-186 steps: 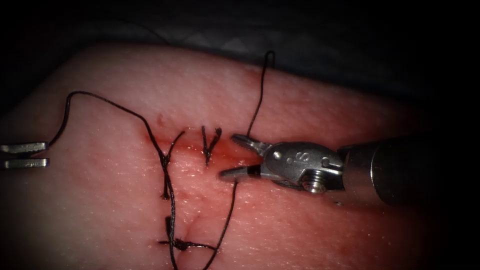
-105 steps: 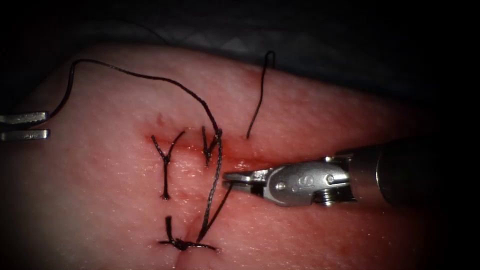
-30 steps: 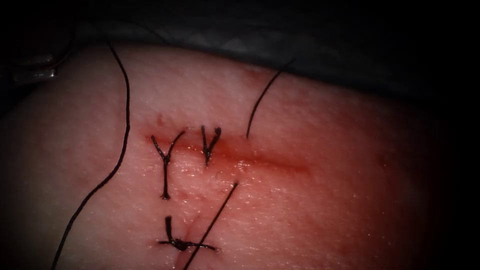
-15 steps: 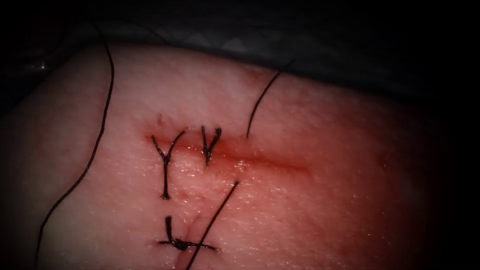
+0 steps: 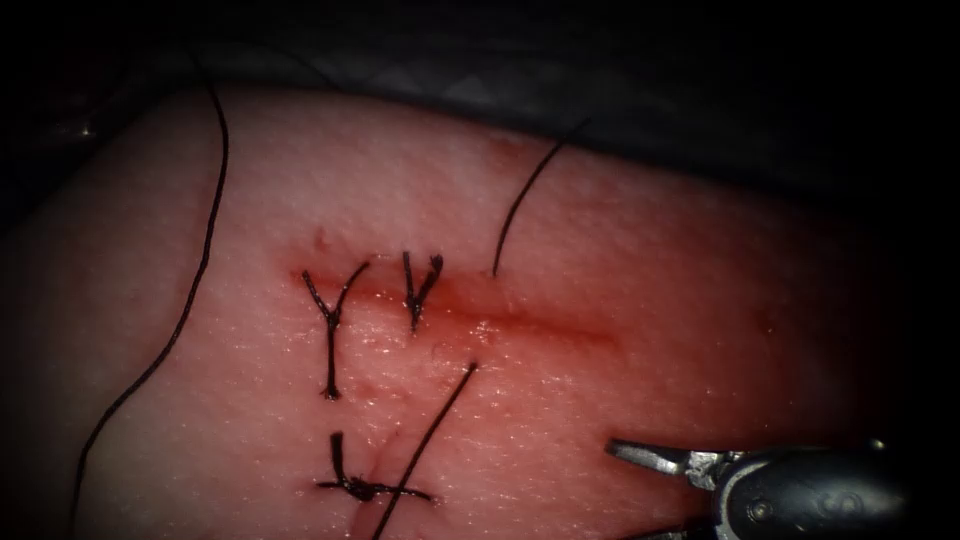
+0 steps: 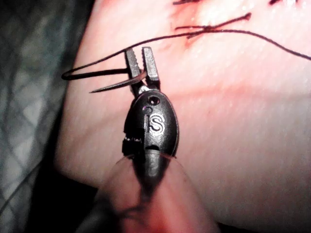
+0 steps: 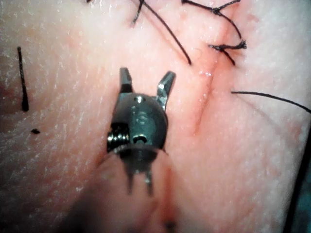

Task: Wound Closure
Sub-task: Pull the suture through the wound until a short tail remains above

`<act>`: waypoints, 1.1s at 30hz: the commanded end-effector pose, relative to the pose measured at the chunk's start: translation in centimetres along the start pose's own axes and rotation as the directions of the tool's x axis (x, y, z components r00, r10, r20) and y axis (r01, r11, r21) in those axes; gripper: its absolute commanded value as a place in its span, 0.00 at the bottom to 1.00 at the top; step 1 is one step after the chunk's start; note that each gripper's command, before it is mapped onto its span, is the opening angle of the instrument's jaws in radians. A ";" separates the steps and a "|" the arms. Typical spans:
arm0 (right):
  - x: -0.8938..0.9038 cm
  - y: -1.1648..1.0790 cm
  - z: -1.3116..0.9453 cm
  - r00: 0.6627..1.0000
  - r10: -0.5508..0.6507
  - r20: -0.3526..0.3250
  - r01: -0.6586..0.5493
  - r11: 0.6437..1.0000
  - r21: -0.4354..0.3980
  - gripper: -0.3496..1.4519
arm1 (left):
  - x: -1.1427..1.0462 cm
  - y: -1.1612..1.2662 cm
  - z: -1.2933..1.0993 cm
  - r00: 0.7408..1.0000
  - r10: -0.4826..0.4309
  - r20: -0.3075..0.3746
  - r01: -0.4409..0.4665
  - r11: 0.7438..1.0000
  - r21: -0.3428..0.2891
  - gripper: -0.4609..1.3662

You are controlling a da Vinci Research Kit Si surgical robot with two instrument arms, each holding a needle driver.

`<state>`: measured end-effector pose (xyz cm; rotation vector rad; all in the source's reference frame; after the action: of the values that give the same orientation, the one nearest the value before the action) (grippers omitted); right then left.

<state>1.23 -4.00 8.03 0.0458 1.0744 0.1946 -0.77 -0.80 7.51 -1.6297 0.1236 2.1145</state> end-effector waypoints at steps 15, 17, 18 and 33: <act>-0.49 0.09 0.82 0.997 -0.081 0.004 0.081 0.997 -0.014 0.83 | 0.01 0.01 0.00 1.000 0.000 0.001 0.000 1.000 -0.005 0.06; -0.48 0.05 0.92 0.996 -0.084 0.007 0.084 0.996 -0.008 0.83 | 0.01 0.02 0.01 1.000 0.000 0.002 0.000 1.000 -0.002 0.06; -0.48 0.03 0.96 0.996 -0.085 0.006 0.085 0.996 -0.003 0.82 | 0.01 0.02 0.01 1.000 0.000 0.002 0.000 1.000 -0.002 0.06; -0.39 -0.07 1.31 0.994 -0.107 -0.018 0.108 0.994 0.035 0.28 | 0.01 0.01 0.02 1.000 -0.001 0.002 0.001 1.000 -0.002 0.06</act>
<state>2.20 -4.08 8.98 0.0169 1.0944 0.0739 -0.79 -0.80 7.51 -1.6244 0.1273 2.1142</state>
